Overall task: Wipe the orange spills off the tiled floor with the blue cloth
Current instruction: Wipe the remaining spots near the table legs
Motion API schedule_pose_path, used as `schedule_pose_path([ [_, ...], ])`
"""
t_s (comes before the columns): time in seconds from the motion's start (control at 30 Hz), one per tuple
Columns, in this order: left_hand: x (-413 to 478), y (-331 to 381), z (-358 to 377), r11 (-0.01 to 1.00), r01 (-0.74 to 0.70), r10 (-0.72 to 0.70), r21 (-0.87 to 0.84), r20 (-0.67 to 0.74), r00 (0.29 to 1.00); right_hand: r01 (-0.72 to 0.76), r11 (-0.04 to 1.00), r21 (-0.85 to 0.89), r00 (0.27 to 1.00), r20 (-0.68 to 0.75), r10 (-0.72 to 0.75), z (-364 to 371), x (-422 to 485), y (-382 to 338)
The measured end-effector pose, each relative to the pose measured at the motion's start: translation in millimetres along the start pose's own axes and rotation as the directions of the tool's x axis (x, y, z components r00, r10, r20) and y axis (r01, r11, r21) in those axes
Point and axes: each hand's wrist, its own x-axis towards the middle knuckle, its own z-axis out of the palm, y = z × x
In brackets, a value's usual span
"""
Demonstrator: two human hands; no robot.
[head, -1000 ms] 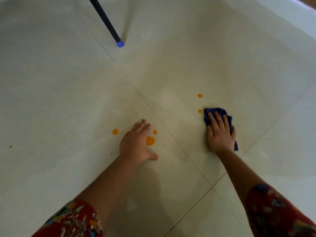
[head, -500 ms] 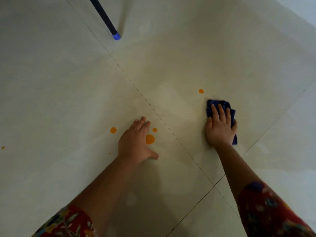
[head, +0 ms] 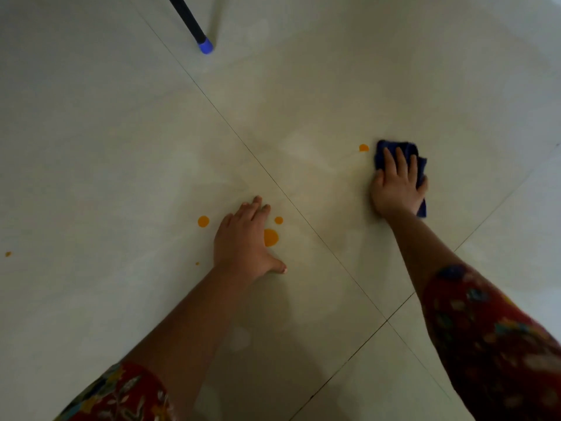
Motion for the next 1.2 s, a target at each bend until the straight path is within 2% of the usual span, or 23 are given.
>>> schedule_pose_path([
  [0.07, 0.6, 0.4, 1.3, 1.000, -0.003, 0.003, 0.009, 0.013, 1.000, 0.011, 1.000, 0.008, 0.999, 0.043, -0.012, -0.7, 27.1, -28.7],
  [0.1, 0.7, 0.6, 0.0, 1.000, 0.005, -0.006, 0.022, 0.014, 1.000, 0.067, 0.998, 0.014, 0.995, 0.067, -0.068, 1.3, 32.8, -45.9],
  [0.17, 1.7, 1.0, 0.8, 1.000, 0.006, -0.006, 0.028, 0.024, 1.000, 0.281, 0.960, -0.004, 0.955, 0.100, -0.279, 7.1, 21.3, -70.6],
  [0.23, -2.6, -2.4, 1.5, 1.000, 0.004, -0.004, 0.007, -0.001, 1.000, 0.553, 0.833, -0.003, 0.824, 0.147, -0.547, 11.1, -21.7, -74.8],
  [0.3, -14.1, -9.0, 7.5, 0.999, -0.011, 0.008, -0.033, -0.090, 0.996, 0.707, 0.707, 0.027, 0.693, 0.175, -0.699, 11.2, -65.0, -48.3],
  [0.33, -22.0, -13.0, 12.7, 0.999, -0.023, 0.017, -0.043, -0.143, 0.990, 0.714, 0.699, 0.029, 0.687, 0.166, -0.708, 9.6, -75.3, -30.3],
  [0.37, -31.9, -18.6, 18.2, 0.999, -0.027, 0.018, -0.047, -0.191, 0.981, 0.681, 0.732, 0.020, 0.723, 0.145, -0.676, 7.0, -77.6, -17.5],
  [0.47, -51.5, -31.4, 34.2, 0.998, 0.013, -0.030, -0.059, -0.280, 0.959, 0.387, 0.922, -0.022, 0.921, 0.066, -0.385, 5.4, -52.5, -17.6],
  [0.53, -60.0, -40.2, 39.0, 0.998, 0.043, -0.055, -0.046, -0.313, 0.948, 0.241, 0.970, -0.017, 0.970, 0.047, -0.240, 12.0, -44.2, -46.0],
  [0.6, -68.7, -47.8, 40.0, 0.998, 0.057, -0.064, -0.030, -0.339, 0.939, 0.240, 0.971, -0.015, 0.969, 0.057, -0.239, 18.7, -56.3, -73.0],
  [0.7, -82.2, -65.4, 38.3, 0.997, 0.075, -0.071, -0.002, -0.341, 0.937, 0.438, 0.899, -0.012, 0.894, 0.107, -0.434, 23.9, -102.7, -85.8],
  [0.77, -93.9, -86.2, 40.1, 0.994, 0.106, -0.089, 0.031, -0.343, 0.935, 0.501, 0.865, -0.021, 0.860, 0.124, -0.495, 20.4, -128.7, -72.5],
  [0.87, -112.8, -112.0, 47.8, 0.988, 0.151, -0.133, 0.028, -0.338, 0.932, 0.402, 0.913, -0.073, 0.915, 0.074, -0.397, 17.7, -128.7, -51.0],
  [0.97, -117.6, -117.1, 52.3, 0.983, 0.179, -0.182, -0.040, -0.353, 0.918, 0.238, 0.971, -0.035, 0.971, 0.012, -0.238, 28.9, -110.5, -73.6],
  [1.03, -116.6, -115.8, 51.9, 0.982, 0.183, -0.189, -0.052, -0.348, 0.918, 0.260, 0.965, -0.023, 0.966, 0.011, -0.260, 35.7, -115.2, -104.5],
  [1.1, -117.0, -116.1, 50.7, 0.981, 0.184, -0.191, -0.054, -0.339, 0.921, 0.478, 0.878, -0.038, 0.878, 0.026, -0.477, 40.4, -139.2, -123.1],
  [1.17, -117.2, -118.4, 50.9, 0.982, 0.181, -0.188, -0.052, -0.334, 0.924, 0.697, 0.717, -0.034, 0.717, 0.075, -0.693, 40.3, -170.5, -114.8],
  [1.2, -116.8, -119.2, 51.2, 0.982, 0.180, -0.188, -0.056, -0.332, 0.924, 0.752, 0.659, -0.027, 0.658, 0.100, -0.746, 39.3, -181.2, -102.6],
])
